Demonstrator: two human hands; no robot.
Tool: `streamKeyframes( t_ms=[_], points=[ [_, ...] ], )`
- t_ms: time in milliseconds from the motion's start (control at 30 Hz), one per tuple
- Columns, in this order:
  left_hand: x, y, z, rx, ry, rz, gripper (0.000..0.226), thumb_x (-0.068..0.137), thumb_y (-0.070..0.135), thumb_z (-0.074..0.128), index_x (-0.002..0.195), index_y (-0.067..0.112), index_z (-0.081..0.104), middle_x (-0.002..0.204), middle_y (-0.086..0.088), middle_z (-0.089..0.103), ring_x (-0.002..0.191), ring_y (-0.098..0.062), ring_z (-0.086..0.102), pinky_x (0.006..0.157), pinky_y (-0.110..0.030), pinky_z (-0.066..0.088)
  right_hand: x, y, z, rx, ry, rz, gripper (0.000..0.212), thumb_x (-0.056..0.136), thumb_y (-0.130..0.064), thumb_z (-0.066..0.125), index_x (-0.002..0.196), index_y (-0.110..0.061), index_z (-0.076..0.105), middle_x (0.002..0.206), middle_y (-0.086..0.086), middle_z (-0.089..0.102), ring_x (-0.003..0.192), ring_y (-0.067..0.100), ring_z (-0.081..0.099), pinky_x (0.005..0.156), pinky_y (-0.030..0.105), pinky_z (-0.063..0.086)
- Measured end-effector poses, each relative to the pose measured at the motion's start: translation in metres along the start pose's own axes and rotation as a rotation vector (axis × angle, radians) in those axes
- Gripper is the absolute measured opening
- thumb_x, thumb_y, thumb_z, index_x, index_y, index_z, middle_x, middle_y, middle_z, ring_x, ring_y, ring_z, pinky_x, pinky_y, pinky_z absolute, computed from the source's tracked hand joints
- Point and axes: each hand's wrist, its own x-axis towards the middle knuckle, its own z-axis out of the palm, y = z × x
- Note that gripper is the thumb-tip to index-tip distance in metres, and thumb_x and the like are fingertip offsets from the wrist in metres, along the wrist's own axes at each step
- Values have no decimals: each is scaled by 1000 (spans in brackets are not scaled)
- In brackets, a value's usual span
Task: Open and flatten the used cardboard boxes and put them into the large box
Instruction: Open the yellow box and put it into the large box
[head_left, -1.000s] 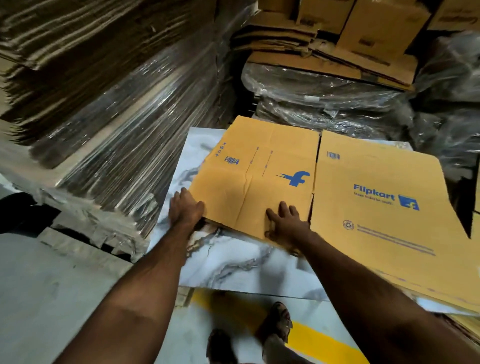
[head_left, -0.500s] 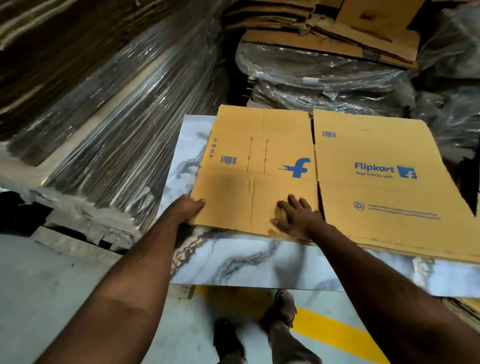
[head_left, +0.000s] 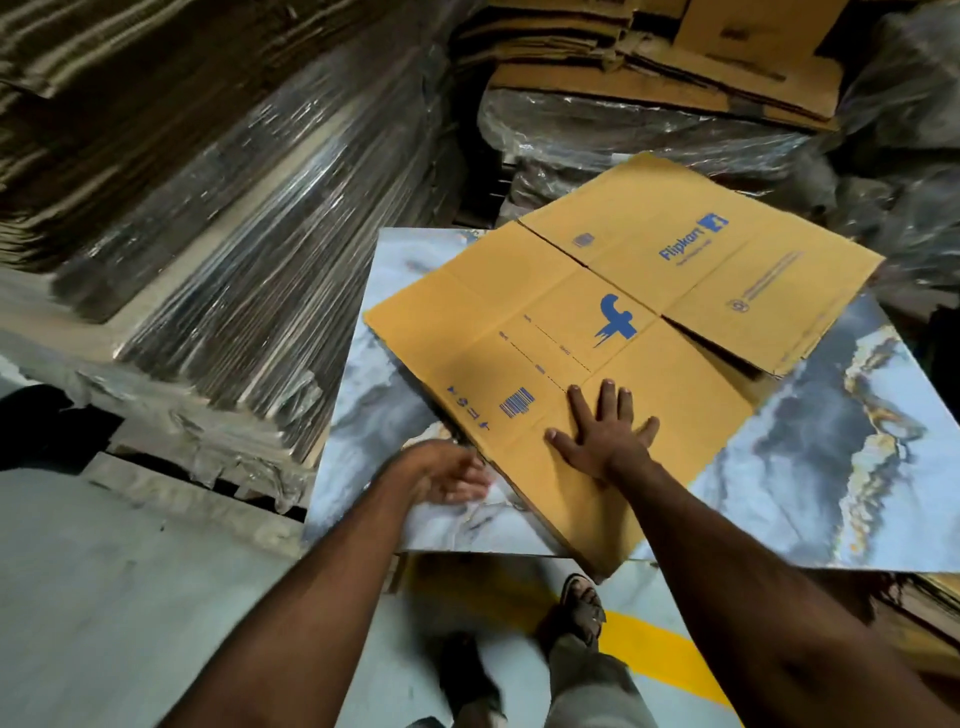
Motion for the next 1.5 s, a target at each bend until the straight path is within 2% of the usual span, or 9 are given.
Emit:
streamKeyframes(
  t_ms=[267,400,567,700,833,1000,1200,1400,1500],
  points=[
    [1,41,1,-349,318,187,19,86,19,67,101,10,59,93,-8,66,78,-20,60,69,-29,53,-3,3,-7,20,-61,-7,92,86,-80,36,154,-43,-13,162,8,-25,149,36,-20,110,75,3],
    [69,40,-6,-480,442,223,65,56,26,78,115,8,56,125,-3,64,105,-27,66,87,-45,57,-6,8,-7,16,-83,-17,91,87,-79,35,153,-42,-16,162,9,-27,149,37,-21,109,76,3],
    [-9,64,15,-586,289,167,22,102,35,50,97,16,60,114,-1,65,97,-16,65,85,-34,52,-16,18,-18,37,-2,-89,78,94,-67,36,156,-39,-2,165,11,-14,151,36,-11,112,70,5],
    [-24,80,7,-543,169,192,16,98,31,60,102,16,60,91,-4,70,81,-20,62,78,-43,50,-29,24,-47,115,86,-124,71,86,-60,31,148,-26,31,160,11,20,147,32,18,113,58,22],
    [-44,110,6,-435,60,282,13,94,27,63,87,17,58,61,-1,67,63,-15,62,57,-30,57,-42,32,-101,276,204,-167,59,88,-47,35,127,-9,57,135,14,52,127,32,47,103,41,41],
    [-50,144,18,-386,-69,355,11,95,18,58,103,10,57,111,-16,62,92,-25,65,74,-45,59,-60,42,-161,288,132,-146,40,104,-33,41,136,-18,58,144,5,54,133,24,48,110,32,36],
    [-72,179,58,-362,-125,452,6,99,8,46,103,7,50,88,-13,60,80,-22,62,59,-39,59,-92,28,-192,391,194,-87,74,100,-64,21,139,-12,54,147,12,50,133,26,48,108,33,34],
    [-78,206,64,-401,-165,452,10,100,9,43,93,5,49,86,-14,57,80,-23,60,55,-38,58,-108,59,-208,267,238,-218,55,98,-45,56,146,-20,48,148,6,49,135,21,46,111,30,35],
    [-80,213,66,-409,-188,437,9,101,10,42,96,5,49,86,-14,58,80,-24,62,62,-42,60,-101,66,-212,140,366,-216,55,91,-38,52,144,-24,51,143,7,54,130,26,51,103,31,40]
  ],
)
